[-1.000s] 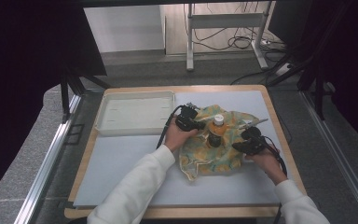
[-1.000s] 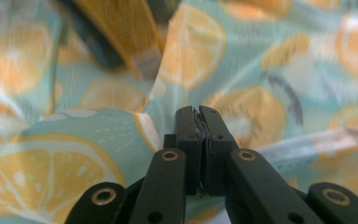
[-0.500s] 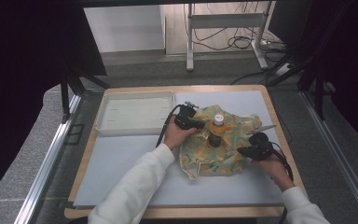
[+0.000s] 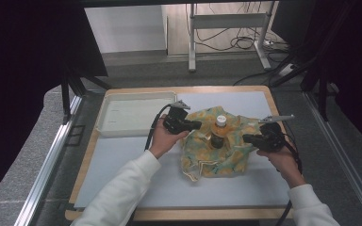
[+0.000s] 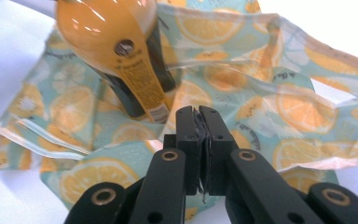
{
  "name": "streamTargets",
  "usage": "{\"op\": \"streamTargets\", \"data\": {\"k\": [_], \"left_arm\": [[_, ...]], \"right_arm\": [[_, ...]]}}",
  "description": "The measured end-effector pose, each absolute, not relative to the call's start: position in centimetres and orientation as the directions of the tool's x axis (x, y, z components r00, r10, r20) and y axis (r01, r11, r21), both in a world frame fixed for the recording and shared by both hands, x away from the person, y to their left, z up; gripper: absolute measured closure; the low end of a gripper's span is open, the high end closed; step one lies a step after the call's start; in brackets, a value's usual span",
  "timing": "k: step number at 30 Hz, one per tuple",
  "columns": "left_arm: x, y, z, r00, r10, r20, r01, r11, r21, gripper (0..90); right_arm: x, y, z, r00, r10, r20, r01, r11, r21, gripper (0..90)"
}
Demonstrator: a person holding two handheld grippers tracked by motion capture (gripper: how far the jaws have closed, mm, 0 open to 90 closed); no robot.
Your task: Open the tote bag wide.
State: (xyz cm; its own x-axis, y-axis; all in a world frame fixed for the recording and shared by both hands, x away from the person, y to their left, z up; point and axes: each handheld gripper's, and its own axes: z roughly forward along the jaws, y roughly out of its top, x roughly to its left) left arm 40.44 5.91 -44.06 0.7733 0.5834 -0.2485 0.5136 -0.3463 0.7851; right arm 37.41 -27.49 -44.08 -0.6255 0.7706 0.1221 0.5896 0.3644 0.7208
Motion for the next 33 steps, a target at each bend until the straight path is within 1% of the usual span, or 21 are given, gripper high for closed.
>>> {"op": "streamTargets", "data": {"k": [8,11,14,18,22,24,29,33], "left_arm": [[38.8,8.0,-45.1,0.760,0.607,-0.230,0.512,-0.344,0.787,88.9],[38.2,8.5,-45.6,0.759,0.617,-0.208,0.506,-0.360,0.784,88.1],[37.6,9.3,-46.2,0.752,0.621,-0.222,0.521,-0.352,0.778,87.0],[36.7,10.4,-47.0,0.747,0.631,-0.209,0.519,-0.357,0.777,85.9],[36.2,11.4,-47.7,0.737,0.640,-0.216,0.532,-0.353,0.769,83.5],[35.9,11.9,-47.9,0.730,0.646,-0.223,0.537,-0.341,0.771,80.6],[34.6,12.9,-48.0,0.706,0.682,-0.190,0.525,-0.324,0.787,64.9],[33.3,13.7,-48.2,0.711,0.680,-0.178,0.520,-0.339,0.784,56.6]], "right_arm": [[37.1,-27.3,-44.5,-0.638,0.758,0.134,0.589,0.368,0.720,85.9],[37.1,-27.2,-44.6,-0.644,0.754,0.127,0.586,0.379,0.716,85.5],[36.9,-27.0,-44.5,-0.652,0.750,0.116,0.579,0.393,0.714,85.1],[36.7,-26.8,-44.4,-0.663,0.741,0.107,0.568,0.404,0.717,84.4],[36.5,-26.9,-44.2,-0.671,0.734,0.106,0.555,0.402,0.728,84.2],[36.3,-26.8,-44.2,-0.672,0.733,0.102,0.553,0.406,0.727,83.9],[36.1,-26.6,-44.4,-0.681,0.727,0.089,0.545,0.422,0.725,83.0],[36.1,-26.8,-44.3,-0.679,0.729,0.093,0.547,0.416,0.726,82.3]]}}
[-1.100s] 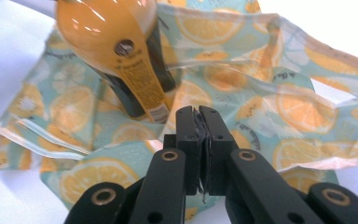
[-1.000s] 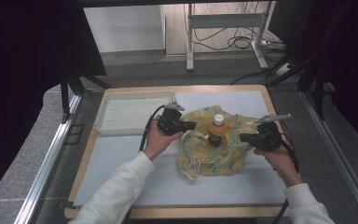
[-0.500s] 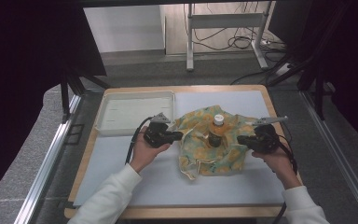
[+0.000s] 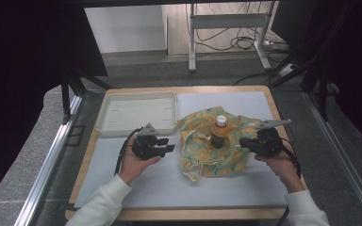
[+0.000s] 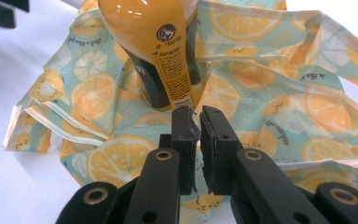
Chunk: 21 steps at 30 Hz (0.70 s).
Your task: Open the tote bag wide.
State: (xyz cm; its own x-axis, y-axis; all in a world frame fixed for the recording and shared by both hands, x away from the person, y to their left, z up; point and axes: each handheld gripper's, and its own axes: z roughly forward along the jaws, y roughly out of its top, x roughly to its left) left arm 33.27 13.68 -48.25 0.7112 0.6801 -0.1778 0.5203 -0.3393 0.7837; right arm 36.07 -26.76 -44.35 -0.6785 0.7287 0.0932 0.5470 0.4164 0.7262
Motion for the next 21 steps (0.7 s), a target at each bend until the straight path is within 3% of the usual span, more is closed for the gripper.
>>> {"op": "streamTargets", "data": {"k": [5,10,16,21], "left_arm": [[31.8,14.9,-48.6,0.708,0.687,-0.165,0.522,-0.352,0.777,49.0],[31.0,16.1,-49.1,0.703,0.696,-0.144,0.523,-0.369,0.769,40.6],[30.9,16.9,-49.8,0.691,0.712,-0.130,0.532,-0.378,0.758,37.3],[30.7,16.9,-50.1,0.694,0.711,-0.116,0.530,-0.395,0.750,36.6]], "right_arm": [[36.0,-26.9,-44.1,-0.674,0.733,0.092,0.547,0.411,0.729,78.7],[35.9,-26.6,-43.8,-0.676,0.734,0.071,0.530,0.417,0.739,64.5],[35.8,-26.4,-43.3,-0.675,0.735,0.063,0.522,0.416,0.745,50.5],[35.8,-26.0,-42.4,-0.675,0.737,0.044,0.516,0.429,0.742,44.2]]}}
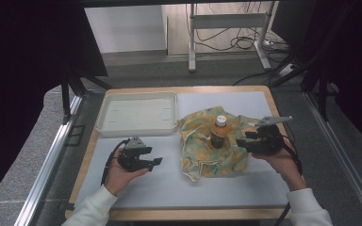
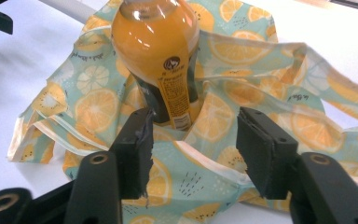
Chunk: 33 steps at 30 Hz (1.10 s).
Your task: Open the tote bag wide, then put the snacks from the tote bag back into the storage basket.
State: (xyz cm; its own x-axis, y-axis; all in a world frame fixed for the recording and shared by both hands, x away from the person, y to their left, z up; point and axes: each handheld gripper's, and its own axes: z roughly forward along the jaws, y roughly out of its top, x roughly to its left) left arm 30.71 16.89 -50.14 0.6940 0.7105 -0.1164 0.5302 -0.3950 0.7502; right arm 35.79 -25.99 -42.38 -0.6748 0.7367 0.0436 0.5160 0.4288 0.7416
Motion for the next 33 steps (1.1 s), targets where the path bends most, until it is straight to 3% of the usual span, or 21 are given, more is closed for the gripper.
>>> {"op": "streamTargets", "data": {"k": [9,33], "left_arm": [[30.0,16.8,-50.2,0.701,0.703,-0.118,0.524,-0.396,0.754,35.9],[30.1,17.0,-50.2,0.700,0.702,-0.131,0.526,-0.383,0.759,36.0]], "right_arm": [[36.2,-25.1,-40.5,-0.683,0.730,0.023,0.504,0.448,0.738,33.2],[38.9,-20.5,-39.1,-0.709,0.706,0.004,0.521,0.519,0.678,20.6]]}}
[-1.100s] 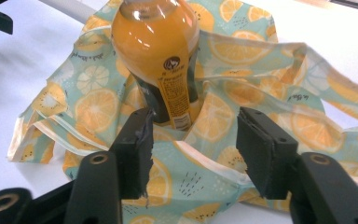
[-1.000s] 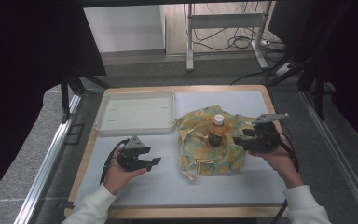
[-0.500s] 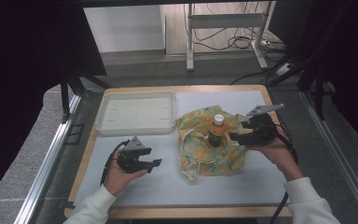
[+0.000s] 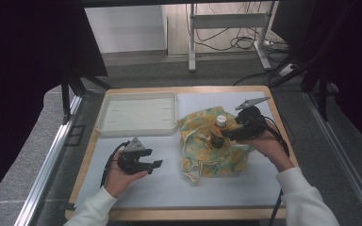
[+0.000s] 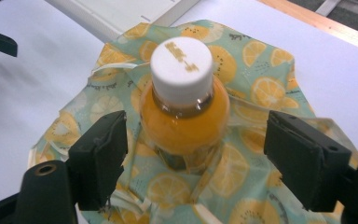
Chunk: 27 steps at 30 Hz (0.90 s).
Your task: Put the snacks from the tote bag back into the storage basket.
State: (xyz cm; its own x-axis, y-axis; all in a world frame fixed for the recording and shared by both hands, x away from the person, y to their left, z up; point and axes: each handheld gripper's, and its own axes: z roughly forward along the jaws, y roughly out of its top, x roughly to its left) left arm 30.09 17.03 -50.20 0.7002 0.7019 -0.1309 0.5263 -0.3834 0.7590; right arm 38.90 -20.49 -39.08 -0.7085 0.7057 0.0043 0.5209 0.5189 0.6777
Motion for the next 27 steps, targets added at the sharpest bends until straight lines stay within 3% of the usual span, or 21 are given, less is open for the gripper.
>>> {"op": "streamTargets", "data": {"k": [15,23,27], "left_arm": [[30.2,17.3,-50.1,0.693,0.706,-0.145,0.532,-0.366,0.764,36.4],[30.3,17.5,-50.1,0.692,0.707,-0.144,0.530,-0.363,0.766,36.6],[30.3,17.6,-50.1,0.692,0.707,-0.146,0.531,-0.362,0.766,36.7]], "right_arm": [[41.5,-17.1,-41.7,-0.715,0.699,0.012,0.561,0.563,0.606,17.2],[42.0,-16.5,-42.5,-0.716,0.698,-0.004,0.568,0.586,0.578,28.7],[42.1,-16.5,-42.5,-0.714,0.700,-0.010,0.567,0.588,0.577,29.1]]}}
